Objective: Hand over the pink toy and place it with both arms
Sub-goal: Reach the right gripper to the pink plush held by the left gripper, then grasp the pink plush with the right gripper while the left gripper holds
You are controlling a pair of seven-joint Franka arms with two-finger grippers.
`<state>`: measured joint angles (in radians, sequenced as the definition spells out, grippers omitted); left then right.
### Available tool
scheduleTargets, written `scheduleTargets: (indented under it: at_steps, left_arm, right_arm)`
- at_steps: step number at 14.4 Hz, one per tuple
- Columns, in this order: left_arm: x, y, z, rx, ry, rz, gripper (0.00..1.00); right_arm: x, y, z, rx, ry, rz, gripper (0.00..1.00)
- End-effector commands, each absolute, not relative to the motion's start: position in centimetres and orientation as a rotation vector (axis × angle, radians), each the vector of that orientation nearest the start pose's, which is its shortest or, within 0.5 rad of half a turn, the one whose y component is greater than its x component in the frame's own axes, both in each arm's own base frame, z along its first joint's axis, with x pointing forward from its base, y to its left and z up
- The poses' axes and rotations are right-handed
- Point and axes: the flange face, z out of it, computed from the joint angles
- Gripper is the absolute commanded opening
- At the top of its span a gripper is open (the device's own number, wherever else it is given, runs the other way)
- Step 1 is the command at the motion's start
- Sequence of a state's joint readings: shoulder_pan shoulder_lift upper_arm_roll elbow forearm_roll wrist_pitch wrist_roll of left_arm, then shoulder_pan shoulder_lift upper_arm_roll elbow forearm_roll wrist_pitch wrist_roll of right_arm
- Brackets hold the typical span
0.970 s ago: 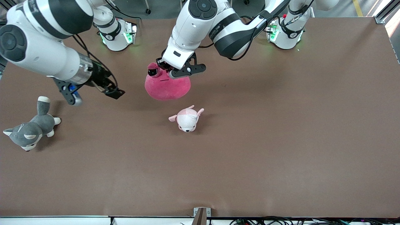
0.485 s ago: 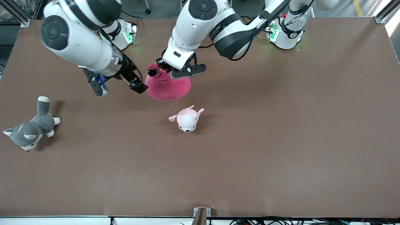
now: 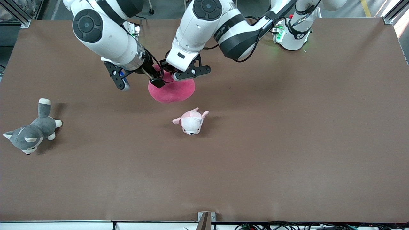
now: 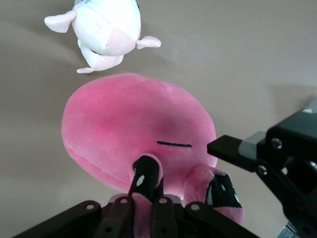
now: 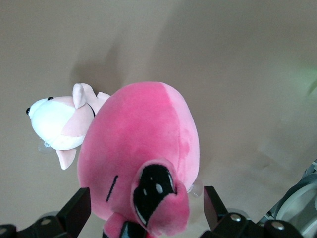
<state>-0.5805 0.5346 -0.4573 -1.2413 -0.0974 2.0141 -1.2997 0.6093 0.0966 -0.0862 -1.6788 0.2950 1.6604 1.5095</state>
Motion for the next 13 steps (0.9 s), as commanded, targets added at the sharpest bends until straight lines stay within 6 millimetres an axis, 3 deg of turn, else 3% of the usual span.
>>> scheduleTargets:
  at_steps: [1, 3, 7, 11, 13]
  left_arm:
    - [43.5, -58.9, 51.8, -3.463, -0.693, 0.309, 0.0]
    - [43.5, -58.9, 51.8, -3.463, -0.692, 0.307, 0.0]
    - [43.6, -59.0, 51.4, -3.457, -0.69, 0.308, 0.0]
    - [43.6, -59.0, 51.3, -3.456, -0.689, 0.306, 0.01]
    - [43.7, -58.9, 51.4, -3.456, -0.692, 0.304, 0.01]
  right_arm:
    - [46.9, 30.7, 53.3, -2.634, 1.52, 0.484, 0.94]
    - [46.7, 30.6, 53.4, -2.636, 1.52, 0.488, 0.87]
    - [45.4, 31.2, 53.2, -2.652, 1.497, 0.492, 0.82]
    - [45.1, 31.4, 52.9, -2.662, 1.489, 0.495, 0.58]
    - [45.2, 31.4, 52.8, -2.659, 1.49, 0.49, 0.31]
